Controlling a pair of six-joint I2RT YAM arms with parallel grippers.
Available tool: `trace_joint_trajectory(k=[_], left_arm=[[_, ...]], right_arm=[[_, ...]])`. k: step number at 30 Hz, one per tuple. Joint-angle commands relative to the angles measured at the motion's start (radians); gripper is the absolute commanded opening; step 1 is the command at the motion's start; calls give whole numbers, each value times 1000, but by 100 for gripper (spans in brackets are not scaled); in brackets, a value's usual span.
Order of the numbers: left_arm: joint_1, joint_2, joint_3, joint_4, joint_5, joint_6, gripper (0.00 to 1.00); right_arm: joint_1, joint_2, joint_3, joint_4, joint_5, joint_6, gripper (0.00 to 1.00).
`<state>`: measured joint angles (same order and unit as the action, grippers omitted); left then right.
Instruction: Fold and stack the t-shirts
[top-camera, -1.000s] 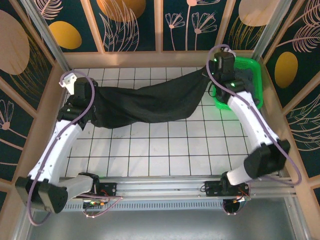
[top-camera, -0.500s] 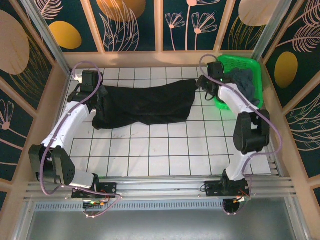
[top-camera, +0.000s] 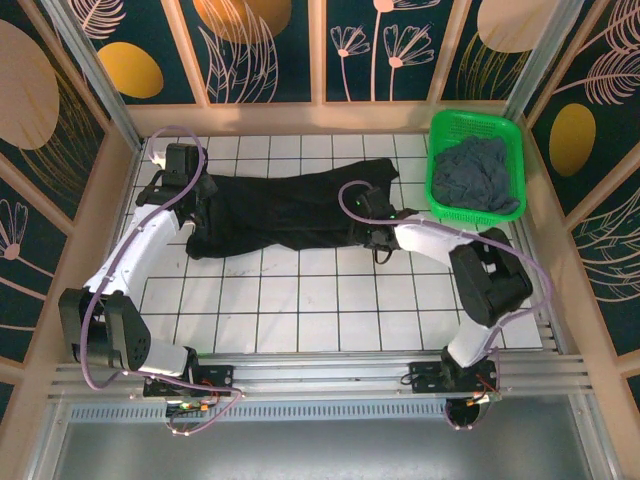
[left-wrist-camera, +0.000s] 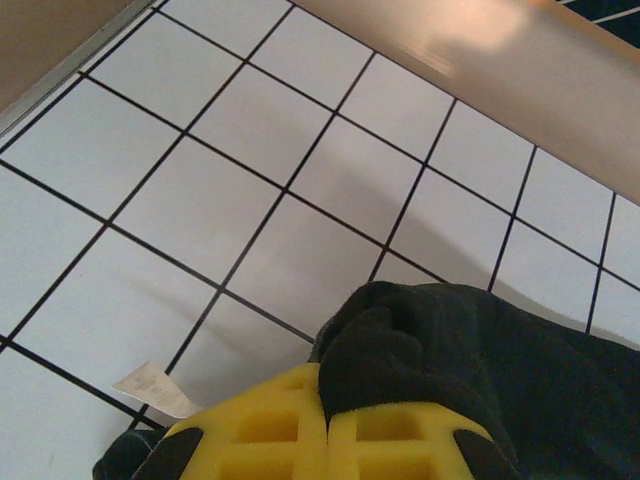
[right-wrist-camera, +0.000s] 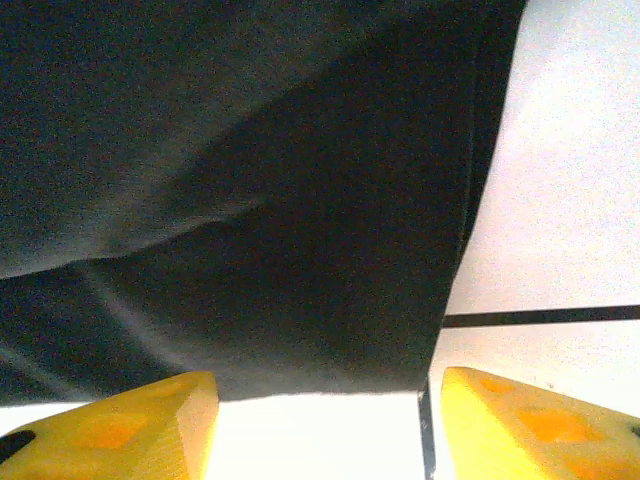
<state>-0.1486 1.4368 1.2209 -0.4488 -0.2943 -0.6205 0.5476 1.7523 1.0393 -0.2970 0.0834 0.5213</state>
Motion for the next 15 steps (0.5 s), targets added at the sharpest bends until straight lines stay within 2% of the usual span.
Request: trace_joint_trajectory(k=[1,3,4,6,7,8,15], left_arm=[[7,-25,5,19,15,10,0],[7,-30,0,19,22,10,0],[7,-33,-3,19,25,10,0],[7,-40,-9,18,30,6,0],[7,-45,-12,16,33,4,0],[7,-52,-16,15,37,1,0],[7,-173,-29,-8,22,-32,0]], right_arm=[[-16,82,52,6,30,-29,61],[-25,121,80,15,12,-36,59],[-27,136,93,16,3,-38,52],[-28,152,118,16,-5,-38,20],[-25,145,120,17,0,-34,8],[-23,126,118,24,9,-28,0],[-24,-156,85,56,75,-15,0]])
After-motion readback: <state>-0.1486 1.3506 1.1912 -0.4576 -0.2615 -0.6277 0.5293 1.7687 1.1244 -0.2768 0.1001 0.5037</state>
